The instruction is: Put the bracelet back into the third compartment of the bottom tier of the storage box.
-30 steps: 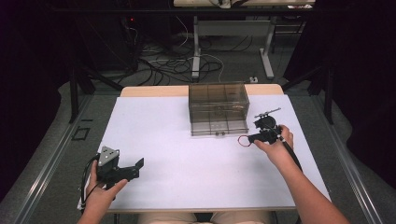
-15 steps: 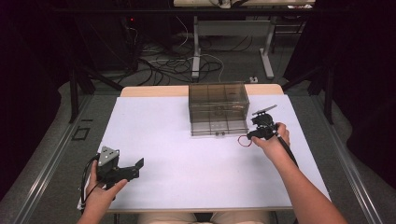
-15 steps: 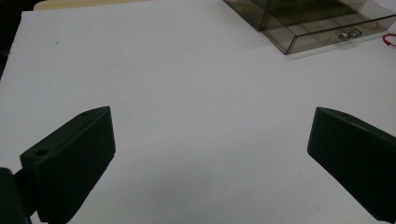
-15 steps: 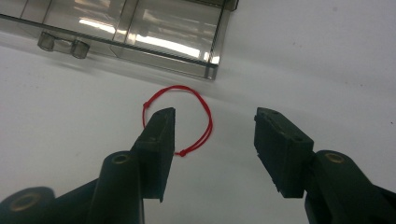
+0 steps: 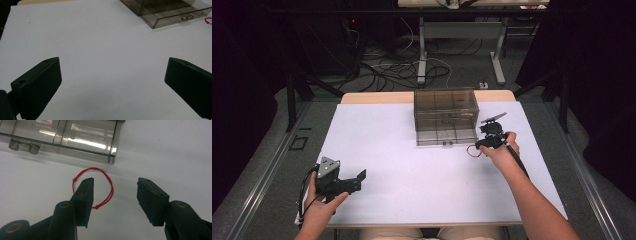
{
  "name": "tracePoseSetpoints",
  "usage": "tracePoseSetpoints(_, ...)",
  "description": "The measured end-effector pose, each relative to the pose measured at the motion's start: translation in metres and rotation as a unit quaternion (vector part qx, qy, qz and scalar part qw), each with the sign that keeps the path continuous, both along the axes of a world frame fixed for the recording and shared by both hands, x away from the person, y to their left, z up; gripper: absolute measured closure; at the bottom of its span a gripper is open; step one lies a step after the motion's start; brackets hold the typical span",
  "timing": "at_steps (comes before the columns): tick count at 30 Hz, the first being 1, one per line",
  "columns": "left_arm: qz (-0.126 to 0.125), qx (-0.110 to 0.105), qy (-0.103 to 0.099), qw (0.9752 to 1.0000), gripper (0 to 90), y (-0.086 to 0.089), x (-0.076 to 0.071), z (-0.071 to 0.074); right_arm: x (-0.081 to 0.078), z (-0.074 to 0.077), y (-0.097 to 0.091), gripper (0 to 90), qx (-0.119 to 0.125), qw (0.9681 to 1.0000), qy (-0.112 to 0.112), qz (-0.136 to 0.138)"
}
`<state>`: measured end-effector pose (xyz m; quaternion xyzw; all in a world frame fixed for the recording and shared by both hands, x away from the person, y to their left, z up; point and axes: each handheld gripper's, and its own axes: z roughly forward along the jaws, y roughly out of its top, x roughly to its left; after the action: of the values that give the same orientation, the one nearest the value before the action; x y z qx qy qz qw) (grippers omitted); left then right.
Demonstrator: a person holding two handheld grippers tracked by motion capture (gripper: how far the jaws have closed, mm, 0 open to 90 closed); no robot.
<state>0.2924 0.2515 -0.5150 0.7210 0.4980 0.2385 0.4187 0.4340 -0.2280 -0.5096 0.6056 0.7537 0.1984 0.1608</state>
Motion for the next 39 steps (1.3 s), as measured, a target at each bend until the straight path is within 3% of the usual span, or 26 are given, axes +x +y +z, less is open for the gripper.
tracePoseSetpoints(15,0.0,0.001,0.0,1.0,0.8,0.0,0.0,0.0,0.004,-0.005,0.005,57.2,-0.013,0.9999,0.0,0.011)
tracePoseSetpoints(39,0.0,0.003,0.0,1.0,0.8,0.001,0.0,0.0,0.009,-0.014,0.014,79.3,-0.023,0.9997,0.013,-0.001)
